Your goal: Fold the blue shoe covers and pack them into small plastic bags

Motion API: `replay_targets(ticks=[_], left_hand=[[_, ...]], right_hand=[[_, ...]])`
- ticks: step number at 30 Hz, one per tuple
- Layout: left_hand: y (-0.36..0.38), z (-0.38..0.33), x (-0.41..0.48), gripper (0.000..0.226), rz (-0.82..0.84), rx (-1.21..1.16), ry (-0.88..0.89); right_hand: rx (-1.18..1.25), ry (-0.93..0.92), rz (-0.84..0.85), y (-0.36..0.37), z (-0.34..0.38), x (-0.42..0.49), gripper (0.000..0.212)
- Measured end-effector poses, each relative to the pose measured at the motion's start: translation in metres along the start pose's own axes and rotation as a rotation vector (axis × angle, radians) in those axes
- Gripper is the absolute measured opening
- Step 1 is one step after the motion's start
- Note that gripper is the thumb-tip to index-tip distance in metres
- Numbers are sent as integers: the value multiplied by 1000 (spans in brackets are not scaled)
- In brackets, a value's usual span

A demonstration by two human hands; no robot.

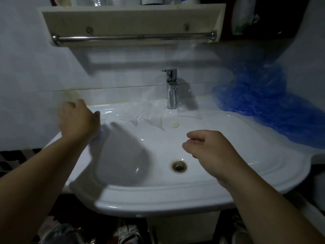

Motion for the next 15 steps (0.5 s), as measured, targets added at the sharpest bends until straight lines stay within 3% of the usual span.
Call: replay_targets(ticks=[2,6,9,12,15], left_hand=[[7,-57,-21,58,56,-116,164],[37,-165,-96,65,319,-295,432],[50,-212,-151,66,506,-415,497],[57,-231,-182,63,587,-470,533],[62,-236,-195,61,621,-483,535]], right_hand=[[-73,27,-45,-17,-10,4,43],[-229,53,-185,-67,-37,16,40],[-373,21,-362,-126,-56,22,38],[-516,10,-551,-189,-81,27,25],[-784,136,-503,-223,-122,45,30]])
Point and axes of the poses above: each hand's wrist, its own x-axis towards the middle knuckle, its own y-axis out of the palm, z = x × y, the point moved 10 cm from there along x, towards the middle knuckle, and after that the axes turned 5 degrees about -x, right-handed, at the moved point
